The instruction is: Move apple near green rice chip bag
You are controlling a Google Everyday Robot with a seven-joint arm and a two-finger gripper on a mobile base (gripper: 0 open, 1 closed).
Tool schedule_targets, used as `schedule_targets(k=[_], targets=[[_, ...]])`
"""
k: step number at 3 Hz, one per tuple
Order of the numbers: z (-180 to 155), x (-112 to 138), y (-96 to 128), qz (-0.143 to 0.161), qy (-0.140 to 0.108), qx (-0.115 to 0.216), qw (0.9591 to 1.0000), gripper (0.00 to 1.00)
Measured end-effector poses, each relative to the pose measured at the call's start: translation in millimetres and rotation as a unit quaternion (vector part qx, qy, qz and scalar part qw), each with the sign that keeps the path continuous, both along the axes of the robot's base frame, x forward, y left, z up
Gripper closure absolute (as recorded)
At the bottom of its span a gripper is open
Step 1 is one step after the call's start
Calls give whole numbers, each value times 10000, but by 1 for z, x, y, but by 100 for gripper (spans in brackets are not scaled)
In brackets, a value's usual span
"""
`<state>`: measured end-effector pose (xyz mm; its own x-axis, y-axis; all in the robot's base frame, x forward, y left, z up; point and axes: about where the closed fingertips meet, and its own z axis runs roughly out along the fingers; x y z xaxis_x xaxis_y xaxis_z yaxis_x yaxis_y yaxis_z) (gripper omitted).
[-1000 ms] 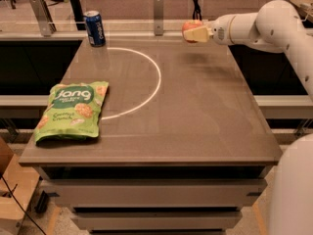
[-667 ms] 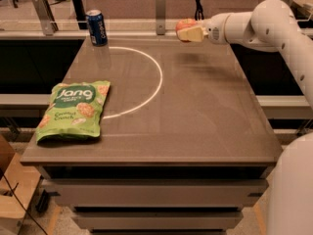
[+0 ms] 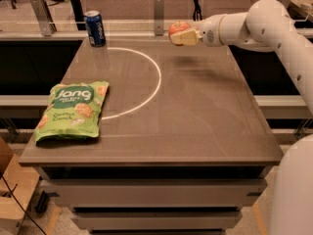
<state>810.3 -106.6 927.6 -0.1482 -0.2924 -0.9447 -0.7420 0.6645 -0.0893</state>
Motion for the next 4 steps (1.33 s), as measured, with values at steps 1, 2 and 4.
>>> schedule_targets(k=[1, 2, 4], targets=[[2, -42, 34, 699, -124, -175, 9973, 100], [-2, -87, 69, 1392, -189, -152, 9900, 100], [-16, -172, 144, 2747, -148, 96, 9614, 100]])
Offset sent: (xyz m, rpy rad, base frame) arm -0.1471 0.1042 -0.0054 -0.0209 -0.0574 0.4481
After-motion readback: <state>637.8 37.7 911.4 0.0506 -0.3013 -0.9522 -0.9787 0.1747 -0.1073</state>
